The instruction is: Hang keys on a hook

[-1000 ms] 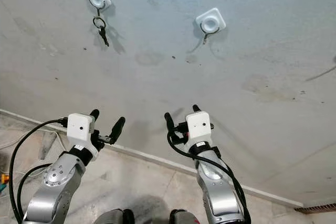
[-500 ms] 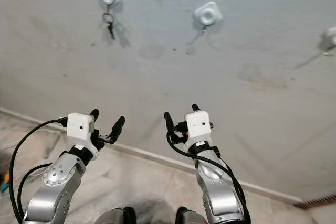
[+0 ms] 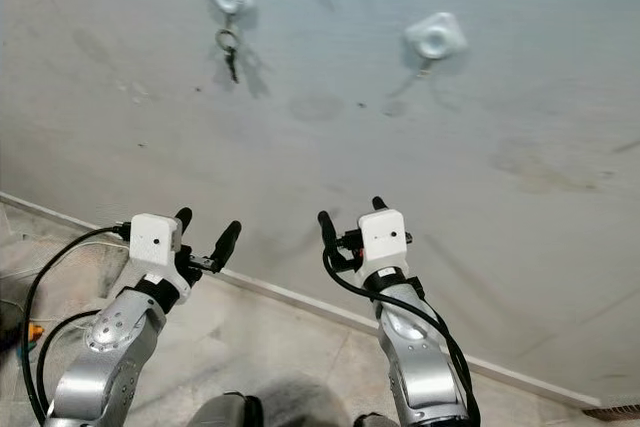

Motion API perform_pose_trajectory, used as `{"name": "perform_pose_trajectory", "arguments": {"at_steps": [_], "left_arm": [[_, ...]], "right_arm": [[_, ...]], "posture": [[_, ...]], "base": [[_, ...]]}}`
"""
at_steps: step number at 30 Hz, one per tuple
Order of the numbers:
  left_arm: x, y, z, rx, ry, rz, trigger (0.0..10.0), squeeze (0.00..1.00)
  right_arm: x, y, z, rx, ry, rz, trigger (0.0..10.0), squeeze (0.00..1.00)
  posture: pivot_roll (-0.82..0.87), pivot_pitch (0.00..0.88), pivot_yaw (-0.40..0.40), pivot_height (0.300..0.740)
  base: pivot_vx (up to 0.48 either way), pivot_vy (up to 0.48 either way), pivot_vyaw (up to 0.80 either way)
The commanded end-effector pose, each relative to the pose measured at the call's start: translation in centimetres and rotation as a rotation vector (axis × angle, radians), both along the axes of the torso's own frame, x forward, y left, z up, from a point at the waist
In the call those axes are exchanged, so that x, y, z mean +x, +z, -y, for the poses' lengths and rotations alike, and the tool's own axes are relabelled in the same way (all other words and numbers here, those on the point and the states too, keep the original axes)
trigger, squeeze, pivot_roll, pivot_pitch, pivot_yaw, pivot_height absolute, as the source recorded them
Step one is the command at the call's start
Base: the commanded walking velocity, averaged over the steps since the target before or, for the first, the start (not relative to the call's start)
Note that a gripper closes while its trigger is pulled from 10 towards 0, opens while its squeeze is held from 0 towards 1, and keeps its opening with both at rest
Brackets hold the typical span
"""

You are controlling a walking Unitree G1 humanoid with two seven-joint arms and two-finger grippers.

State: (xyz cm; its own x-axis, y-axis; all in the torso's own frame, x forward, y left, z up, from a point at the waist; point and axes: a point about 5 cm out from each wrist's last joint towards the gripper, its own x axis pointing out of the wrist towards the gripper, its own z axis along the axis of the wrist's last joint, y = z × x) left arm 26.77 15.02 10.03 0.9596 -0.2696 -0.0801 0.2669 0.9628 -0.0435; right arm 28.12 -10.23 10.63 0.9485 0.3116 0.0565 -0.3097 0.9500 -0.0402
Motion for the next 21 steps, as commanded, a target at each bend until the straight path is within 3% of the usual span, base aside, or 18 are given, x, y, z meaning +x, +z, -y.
{"name": "perform_pose_trajectory", "arguments": {"at_steps": [1, 15, 21], "left_arm": [[-0.27, -0.33, 0.35, -0.008, -0.006, -0.017, 10.0, 0.0], [-0.21, -0.34, 0.33, -0.005, -0.006, -0.026, 10.0, 0.0], [-0.02, 0.04, 0.64, -0.002, -0.014, -0.011, 10.0, 0.0]], "right_arm": [[-0.18, -0.3, 0.63, -0.009, -0.012, -0.009, 10.0, 0.0], [0.0, -0.24, 0.45, -0.008, -0.011, -0.01, 10.0, 0.0], [-0.02, -0.32, 0.54, -0.007, -0.015, -0.015, 10.0, 0.0]], "posture": [[-0.03, 0.168, 0.02, 0.74], [-0.03, 0.172, 0.024, 0.74], [-0.03, 0.174, 0.023, 0.74]], "base": [[0.0, 0.472, 0.0], [0.0, 0.472, 0.0], [0.0, 0.041, 0.0]]}}
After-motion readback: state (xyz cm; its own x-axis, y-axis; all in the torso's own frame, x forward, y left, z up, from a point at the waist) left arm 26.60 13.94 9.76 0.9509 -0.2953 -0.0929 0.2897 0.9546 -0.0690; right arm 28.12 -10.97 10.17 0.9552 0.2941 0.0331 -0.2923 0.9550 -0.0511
